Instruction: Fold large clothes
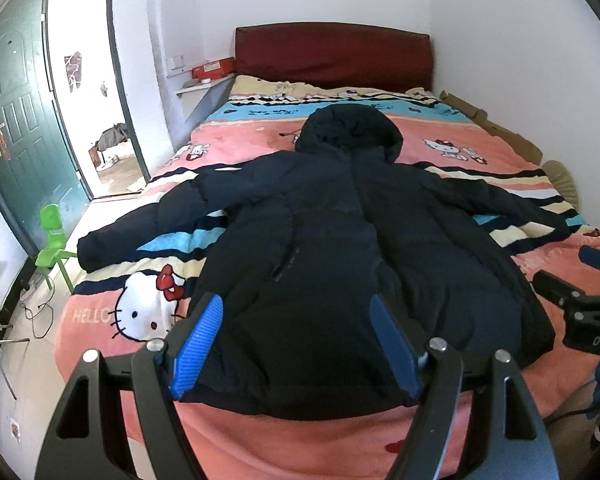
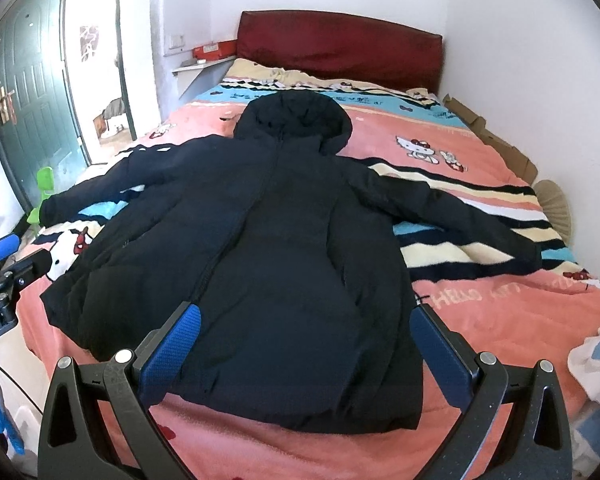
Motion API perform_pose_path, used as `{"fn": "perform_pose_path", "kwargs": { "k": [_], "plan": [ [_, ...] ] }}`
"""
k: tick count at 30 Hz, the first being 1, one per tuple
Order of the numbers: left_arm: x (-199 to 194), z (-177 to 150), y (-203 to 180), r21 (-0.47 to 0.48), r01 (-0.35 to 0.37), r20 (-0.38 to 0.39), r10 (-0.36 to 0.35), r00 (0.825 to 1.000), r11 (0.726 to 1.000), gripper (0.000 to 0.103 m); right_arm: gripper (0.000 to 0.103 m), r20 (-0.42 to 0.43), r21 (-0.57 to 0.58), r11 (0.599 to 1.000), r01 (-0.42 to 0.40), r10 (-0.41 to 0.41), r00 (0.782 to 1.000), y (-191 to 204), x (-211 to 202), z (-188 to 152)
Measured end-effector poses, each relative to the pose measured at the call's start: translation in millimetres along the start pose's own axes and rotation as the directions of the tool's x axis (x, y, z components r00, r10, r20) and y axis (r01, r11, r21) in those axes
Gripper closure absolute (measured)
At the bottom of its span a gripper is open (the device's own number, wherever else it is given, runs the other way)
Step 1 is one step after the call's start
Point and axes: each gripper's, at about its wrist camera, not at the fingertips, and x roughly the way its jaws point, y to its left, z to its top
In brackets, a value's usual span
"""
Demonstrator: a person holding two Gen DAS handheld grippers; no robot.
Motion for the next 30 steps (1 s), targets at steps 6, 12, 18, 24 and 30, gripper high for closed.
{"fn": "perform_pose_path", "kwargs": {
  "k": [6, 12, 18, 24, 30],
  "plan": [
    [7, 2, 9, -0.005, -0.002, -0.002, 0.002, 1.000, 1.000, 0.028, 0.001, -0.008, -0.013, 1.000, -0.002, 0.002, 1.000, 6, 5, 10],
    [19, 9, 19, -0.004, -0.015, 0.003, 0.015, 1.000, 1.000, 0.028, 0.001, -0.036, -0.010, 1.000, -0.010, 0.009, 0.999, 7, 21, 19],
    [43, 22, 32, -0.014, -0.032, -0.030, 0.032, 0.999, 0.999, 0.028, 0.001, -0.041, 0.008, 1.000, -0.006, 0.006, 0.999, -3, 44, 39],
    [67, 47, 40, -0.004, -0.059, -0.043, 0.059, 0.997, 0.998, 0.028, 0.001, -0.037, 0.081, 0.997, 0.014, -0.011, 0.999, -38, 88, 72],
    [90, 70, 32, 0.014, -0.078, -0.048, 0.078, 0.996, 0.997, 0.028, 0.001, -0.061, 0.209, 0.963, 0.170, -0.160, 0.985, -129, 137, 96]
  ]
}}
